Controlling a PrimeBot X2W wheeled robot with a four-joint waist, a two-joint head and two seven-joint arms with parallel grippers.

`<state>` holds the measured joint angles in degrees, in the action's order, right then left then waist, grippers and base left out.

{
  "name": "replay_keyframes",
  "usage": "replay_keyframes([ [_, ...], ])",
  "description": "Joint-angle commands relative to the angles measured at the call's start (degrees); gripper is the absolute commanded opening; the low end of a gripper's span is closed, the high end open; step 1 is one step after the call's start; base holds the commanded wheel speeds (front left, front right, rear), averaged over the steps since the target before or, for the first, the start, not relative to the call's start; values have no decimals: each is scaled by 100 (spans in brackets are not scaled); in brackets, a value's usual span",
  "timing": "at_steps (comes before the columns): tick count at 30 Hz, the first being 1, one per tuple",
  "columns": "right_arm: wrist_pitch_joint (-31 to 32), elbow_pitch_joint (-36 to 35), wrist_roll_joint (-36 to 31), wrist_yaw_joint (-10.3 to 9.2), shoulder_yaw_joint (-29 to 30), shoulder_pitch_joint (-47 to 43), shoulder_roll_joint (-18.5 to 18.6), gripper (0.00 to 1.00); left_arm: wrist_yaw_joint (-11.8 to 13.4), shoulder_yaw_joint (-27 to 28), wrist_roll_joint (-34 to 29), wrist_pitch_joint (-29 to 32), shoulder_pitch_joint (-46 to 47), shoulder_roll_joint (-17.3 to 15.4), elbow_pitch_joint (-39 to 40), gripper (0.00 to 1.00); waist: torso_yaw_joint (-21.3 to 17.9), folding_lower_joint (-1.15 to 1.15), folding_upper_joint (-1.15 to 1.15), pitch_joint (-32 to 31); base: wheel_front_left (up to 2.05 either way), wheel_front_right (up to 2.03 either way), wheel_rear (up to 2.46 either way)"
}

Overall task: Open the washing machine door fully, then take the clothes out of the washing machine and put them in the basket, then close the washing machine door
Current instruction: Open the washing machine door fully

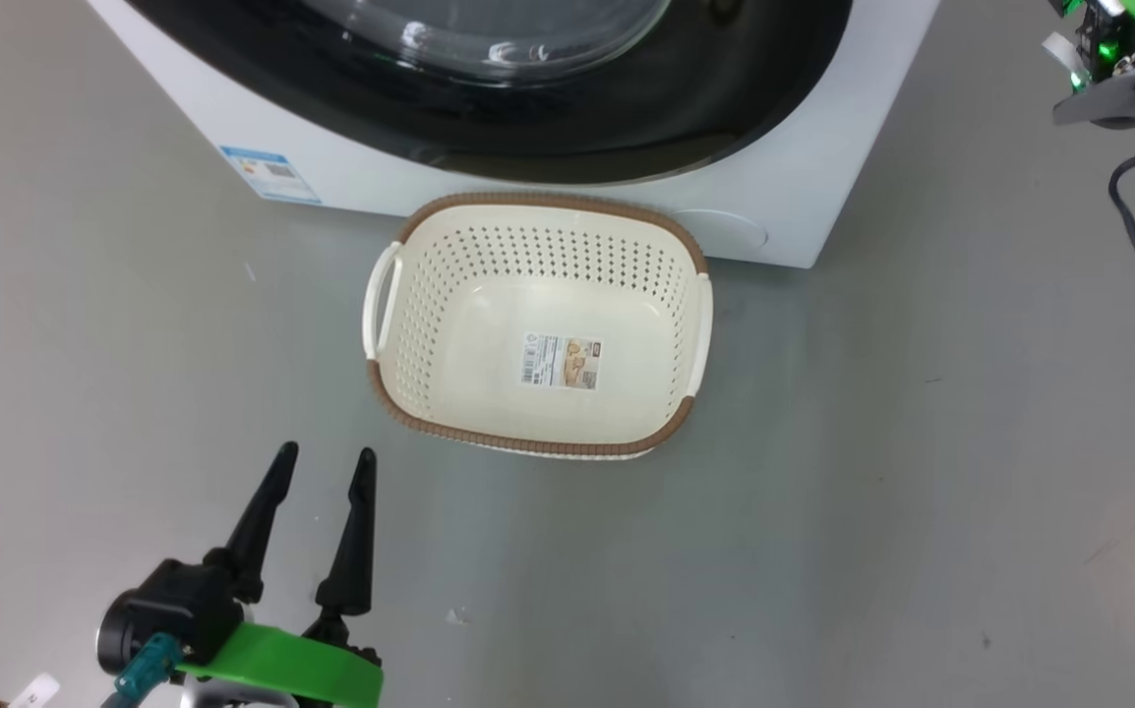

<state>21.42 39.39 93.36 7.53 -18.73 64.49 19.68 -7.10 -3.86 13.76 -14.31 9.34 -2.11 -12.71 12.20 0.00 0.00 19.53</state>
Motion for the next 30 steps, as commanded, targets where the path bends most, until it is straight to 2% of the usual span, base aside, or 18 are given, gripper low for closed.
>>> replay_keyframes([
  [1,209,-18,104,-4,26,201,-106,0,-36,149,34,-69,123,-76,113,100,71,0,0,75,0,0,0],
  [11,953,731,416,-4,138,841,-181,0,-38,-56,159,-69,259,-76,146,100,302,0,0,339,0,0,0],
  [30,1358,1466,320,-4,87,1568,-207,0,-38,-304,312,-69,383,-76,203,100,554,0,0,605,0,0,0],
])
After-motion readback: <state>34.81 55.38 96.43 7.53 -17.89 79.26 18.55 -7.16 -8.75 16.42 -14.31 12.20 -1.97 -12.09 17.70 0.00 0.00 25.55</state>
